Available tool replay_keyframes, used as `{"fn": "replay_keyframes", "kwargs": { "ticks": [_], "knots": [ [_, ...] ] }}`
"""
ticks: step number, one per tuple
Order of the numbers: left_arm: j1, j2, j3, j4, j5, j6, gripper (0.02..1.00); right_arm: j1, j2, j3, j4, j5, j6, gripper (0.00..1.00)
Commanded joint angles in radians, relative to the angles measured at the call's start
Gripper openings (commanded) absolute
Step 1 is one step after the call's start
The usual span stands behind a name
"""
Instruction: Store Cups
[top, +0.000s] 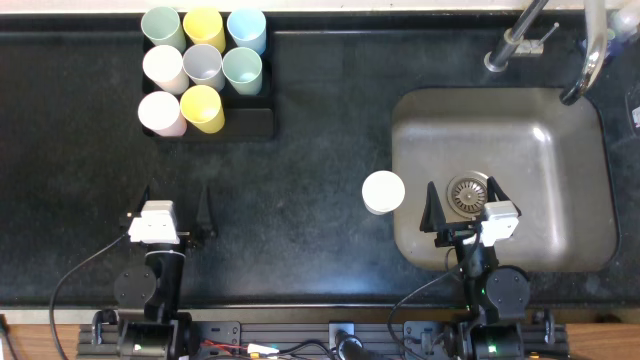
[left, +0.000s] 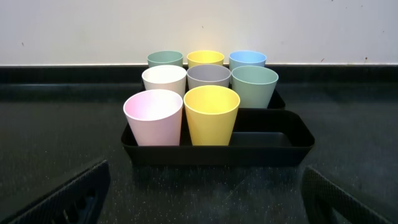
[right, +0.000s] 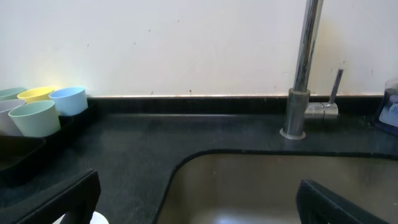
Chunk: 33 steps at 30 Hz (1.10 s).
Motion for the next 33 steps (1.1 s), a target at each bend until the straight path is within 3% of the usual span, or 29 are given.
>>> {"fn": "replay_keyframes", "kwargs": {
  "ticks": [1,6,10,13,15,16,24,29,33],
  "knots": [
    [-0.008,-0.012,-0.001,-0.003,0.003,-0.016,0.996,-0.003,-0.005,0.004,-0.008,-0.004,0.0,0.998],
    [-0.008,-0.012,-0.001,-0.003,0.003,-0.016,0.998,0.034,0.081,0.215,-0.214,-0.011,0.0,0.996],
    [-0.008,-0.012,-0.001,-0.003,0.003,-0.015,0.998,0.067,0.333,0.544,-0.47,-0.008,0.0,0.996],
    [-0.008,-0.012,-0.001,-0.003,0.003,-0.016,0.998,0.086,0.576,0.819,-0.709,0.001,0.0,0.998],
    [-0.008,-0.012,-0.001,-0.003,0.003,-0.015,0.998,0.111,0.895,1.087,-1.024,0.018,-0.001,0.998],
    [-0.008,-0.012,-0.001,-0.003,0.003,-0.016,0.998,0.112,0.968,1.125,-1.079,0.019,-0.001,0.996],
    [-0.008,-0.012,-0.001,-0.003,0.003,-0.016,0.998,0.117,1.366,1.166,-1.129,0.014,-0.081,0.998],
    [-0.008,-0.012,-0.001,-0.003,0.003,-0.015,0.998,0.131,1.45,1.167,-1.125,-0.065,-0.214,0.998],
    [-0.008,-0.012,-0.001,-0.003,0.003,-0.015,0.998,0.164,1.462,1.172,-1.128,-0.071,-0.294,0.998]
  ]
}}
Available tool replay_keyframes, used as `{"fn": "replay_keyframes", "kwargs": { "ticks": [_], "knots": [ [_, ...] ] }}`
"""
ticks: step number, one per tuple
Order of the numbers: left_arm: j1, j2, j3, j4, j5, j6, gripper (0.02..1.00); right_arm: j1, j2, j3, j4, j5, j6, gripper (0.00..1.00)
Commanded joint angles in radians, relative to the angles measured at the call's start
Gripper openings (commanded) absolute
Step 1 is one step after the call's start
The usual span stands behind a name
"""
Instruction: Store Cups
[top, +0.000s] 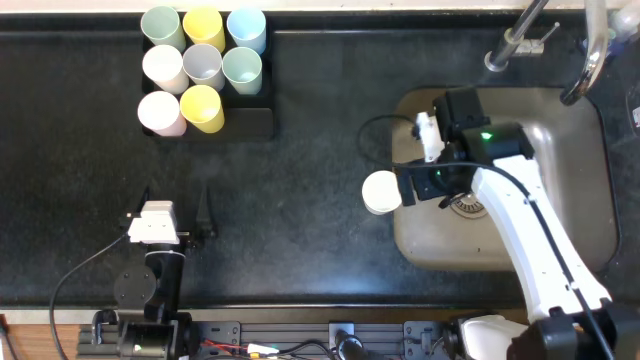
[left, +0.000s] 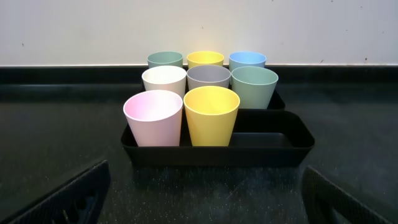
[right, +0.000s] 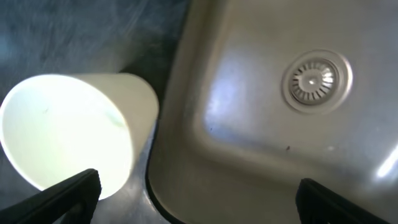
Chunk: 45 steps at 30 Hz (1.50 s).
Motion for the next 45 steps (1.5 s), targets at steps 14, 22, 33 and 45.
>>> {"fn": "replay_keyframes", "kwargs": {
  "ticks": [14,22,33,45],
  "knots": [
    [-0.008,-0.008,-0.001,-0.003,0.003,-0.015,0.998,0.066,0.106,0.021,0.07,0.052,-0.181,0.998],
    [-0.008,-0.008,-0.001,-0.003,0.003,-0.015,0.998,0.066,0.11,0.021,0.084,0.044,-0.181,0.231],
    [-0.008,-0.008,-0.001,-0.003,0.003,-0.015,0.998,0.069,0.103,0.03,0.053,-0.031,-0.173,0.042],
    [-0.008,-0.008,-0.001,-0.003,0.003,-0.015,0.998,0.089,0.09,0.566,-0.109,-0.072,-0.07,0.042]
  ]
}}
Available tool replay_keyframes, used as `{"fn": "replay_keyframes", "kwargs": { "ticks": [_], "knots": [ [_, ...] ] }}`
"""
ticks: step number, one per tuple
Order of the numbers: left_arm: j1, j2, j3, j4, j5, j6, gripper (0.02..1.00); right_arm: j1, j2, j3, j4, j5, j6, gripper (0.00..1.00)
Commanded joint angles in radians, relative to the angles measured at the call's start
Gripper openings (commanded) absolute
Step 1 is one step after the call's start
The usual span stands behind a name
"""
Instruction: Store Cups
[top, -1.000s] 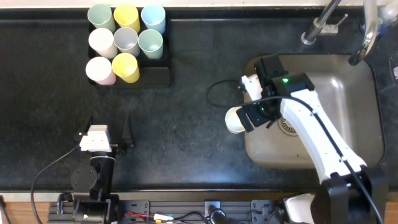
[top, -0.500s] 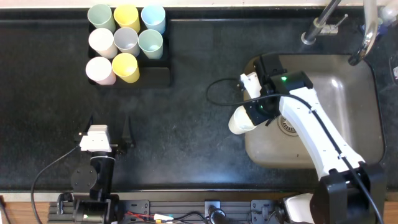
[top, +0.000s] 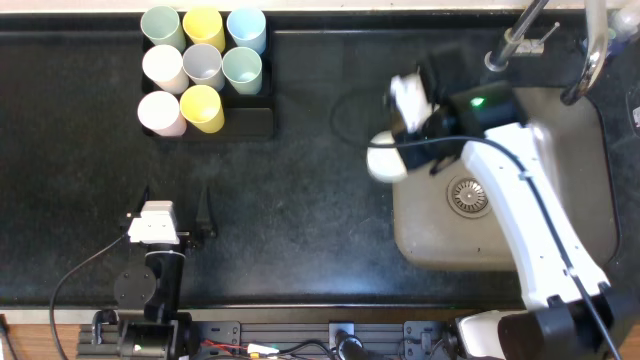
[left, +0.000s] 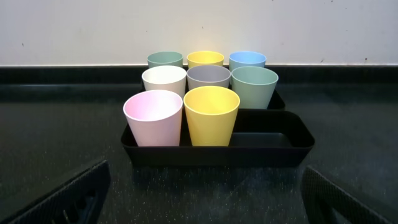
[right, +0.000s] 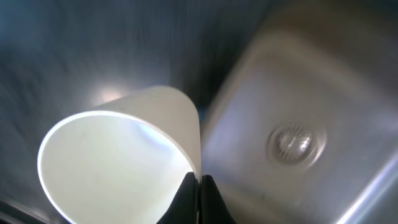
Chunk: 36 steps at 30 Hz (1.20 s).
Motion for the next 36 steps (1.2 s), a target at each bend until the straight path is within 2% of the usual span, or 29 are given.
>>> {"fn": "replay_keyframes", "kwargs": {
  "ticks": [1,4,6,12,18,36],
  "knots": [
    [-0.008,-0.008,-0.001,-0.003,0.003,-0.015,0.998,0.028,-0.008,0.252,-0.035,-0.076,0.052,0.047],
    [-0.008,-0.008,-0.001,-0.003,0.003,-0.015,0.998,0.068,0.081,0.45,-0.105,-0.177,0.067,0.042],
    [-0.008,-0.008,-0.001,-0.003,0.003,-0.015,0.998,0.107,0.173,0.581,-0.157,-0.213,0.067,0.042],
    [-0.008,-0.008,-0.001,-0.003,0.003,-0.015,0.998,0.255,0.496,0.928,-0.238,-0.153,0.05,0.045],
    [-0.008,-0.008,-0.001,-0.003,0.003,-0.015,0.998,0.314,0.623,0.993,-0.223,-0.137,0.047,0.042],
    [-0.008,-0.008,-0.001,-0.003,0.003,-0.015,0.998,0.332,0.759,0.992,-0.095,-0.134,0.047,0.042]
  ]
}}
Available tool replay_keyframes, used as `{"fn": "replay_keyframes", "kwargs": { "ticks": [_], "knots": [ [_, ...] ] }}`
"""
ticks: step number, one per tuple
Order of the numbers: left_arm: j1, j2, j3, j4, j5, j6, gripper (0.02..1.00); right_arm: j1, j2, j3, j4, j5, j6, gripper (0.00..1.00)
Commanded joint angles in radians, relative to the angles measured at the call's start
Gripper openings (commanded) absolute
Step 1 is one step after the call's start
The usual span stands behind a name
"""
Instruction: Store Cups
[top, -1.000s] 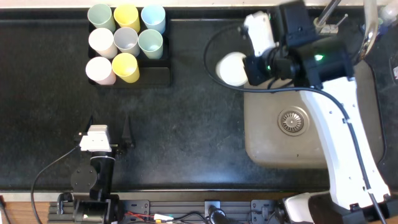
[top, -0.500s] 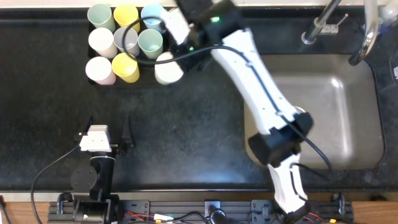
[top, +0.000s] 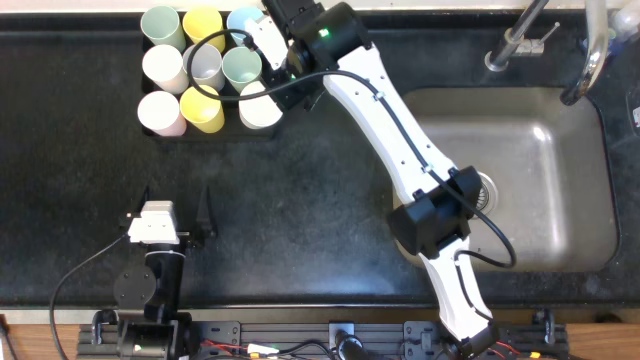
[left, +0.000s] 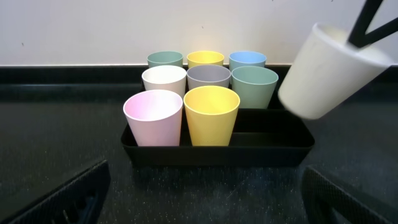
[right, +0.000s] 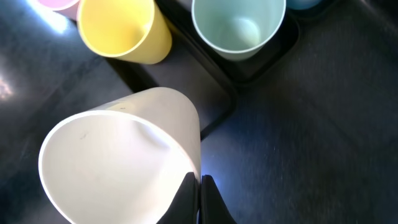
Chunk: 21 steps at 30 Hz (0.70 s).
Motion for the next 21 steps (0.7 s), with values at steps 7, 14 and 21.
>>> {"fn": "replay_keyframes", "kwargs": {
  "ticks": [7,14,21],
  "knots": [
    [-0.008,-0.008,-0.001,-0.003,0.003,-0.015,0.998,0.011,0.066,0.03,0.06,0.028,-0.007,0.042],
    [-0.008,-0.008,-0.001,-0.003,0.003,-0.015,0.998,0.02,0.108,0.03,0.058,0.034,-0.019,0.042],
    [-0.008,-0.008,-0.001,-0.003,0.003,-0.015,0.998,0.025,0.131,0.03,0.061,0.035,-0.036,0.042]
  ]
}}
